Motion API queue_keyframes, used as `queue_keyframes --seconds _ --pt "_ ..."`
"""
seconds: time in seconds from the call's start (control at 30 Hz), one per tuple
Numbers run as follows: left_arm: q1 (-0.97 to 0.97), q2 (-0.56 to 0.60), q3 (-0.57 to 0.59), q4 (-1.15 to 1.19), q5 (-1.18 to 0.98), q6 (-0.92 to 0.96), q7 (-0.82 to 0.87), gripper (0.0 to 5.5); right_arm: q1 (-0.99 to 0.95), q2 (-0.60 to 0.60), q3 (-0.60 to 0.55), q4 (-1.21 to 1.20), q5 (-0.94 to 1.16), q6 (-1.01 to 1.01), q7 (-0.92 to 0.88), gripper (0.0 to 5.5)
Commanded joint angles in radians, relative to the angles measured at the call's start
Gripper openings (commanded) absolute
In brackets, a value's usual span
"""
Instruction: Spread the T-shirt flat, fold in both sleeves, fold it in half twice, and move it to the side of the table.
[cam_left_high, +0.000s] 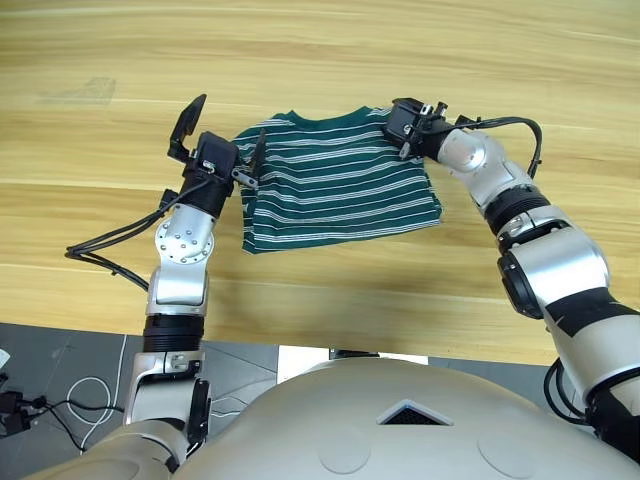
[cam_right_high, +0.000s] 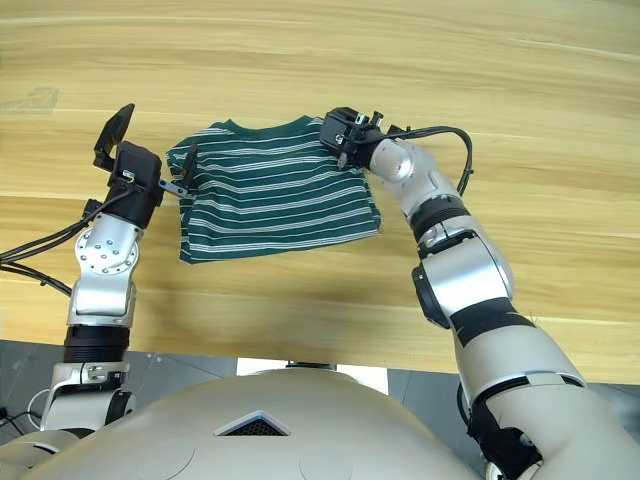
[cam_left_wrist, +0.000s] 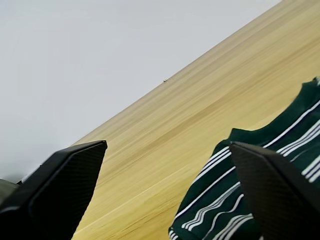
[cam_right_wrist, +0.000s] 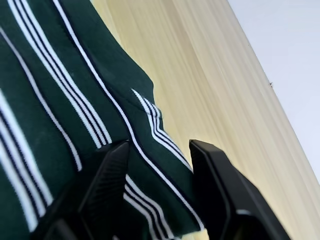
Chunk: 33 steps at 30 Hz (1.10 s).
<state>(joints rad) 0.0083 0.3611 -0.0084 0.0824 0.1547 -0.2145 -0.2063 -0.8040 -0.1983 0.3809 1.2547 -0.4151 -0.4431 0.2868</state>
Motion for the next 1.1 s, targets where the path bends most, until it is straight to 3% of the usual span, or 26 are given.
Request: queue_keyframes --seconds 0.03,0.23,0.3,0.43,0.5,0.63,0.7,0.83,1.1 --pt "0.008 -0.001 -0.014 -0.005 0.007 -0.003 -0.007 4.53 0.026 -0.018 -0.010 0.007 -0.001 0.004 0.007 2.23" --pt "0.009 0.006 -0.023 -0.020 0.017 -0.002 -0.010 4.53 0.073 -0.043 0.032 0.017 -0.046 0.021 0.078 2.23" --pt "0.015 0.016 -0.012 -0.051 0.020 0.002 -0.009 4.53 0.095 -0.111 0.097 0.006 -0.109 0.010 0.122 2.23" --pt "0.055 0.048 0.049 -0.190 -0.009 0.034 -0.019 4.53 0.113 -0.354 0.236 -0.082 -0.299 0.048 -0.002 2.23" --pt "0.076 0.057 0.063 -0.258 -0.007 0.051 -0.024 4.53 0.219 -0.449 0.227 -0.252 -0.249 -0.007 0.149 2.23" --pt "0.105 0.041 0.009 -0.389 0.020 0.100 -0.047 4.53 0.548 -0.583 0.206 -0.919 0.234 0.091 0.560 2.23" --pt "0.096 0.025 -0.024 -0.415 0.012 0.110 -0.060 4.53 0.617 -0.609 0.217 -1.140 0.355 0.172 0.612 2.23" --pt "0.079 0.004 -0.067 -0.416 0.012 0.123 -0.065 4.53 0.674 -0.592 0.253 -1.391 0.404 0.282 0.666 2.23" --pt "0.078 -0.016 -0.115 -0.411 0.011 0.132 -0.079 4.53 0.708 -0.530 0.246 -1.495 0.375 0.392 0.708 2.23"
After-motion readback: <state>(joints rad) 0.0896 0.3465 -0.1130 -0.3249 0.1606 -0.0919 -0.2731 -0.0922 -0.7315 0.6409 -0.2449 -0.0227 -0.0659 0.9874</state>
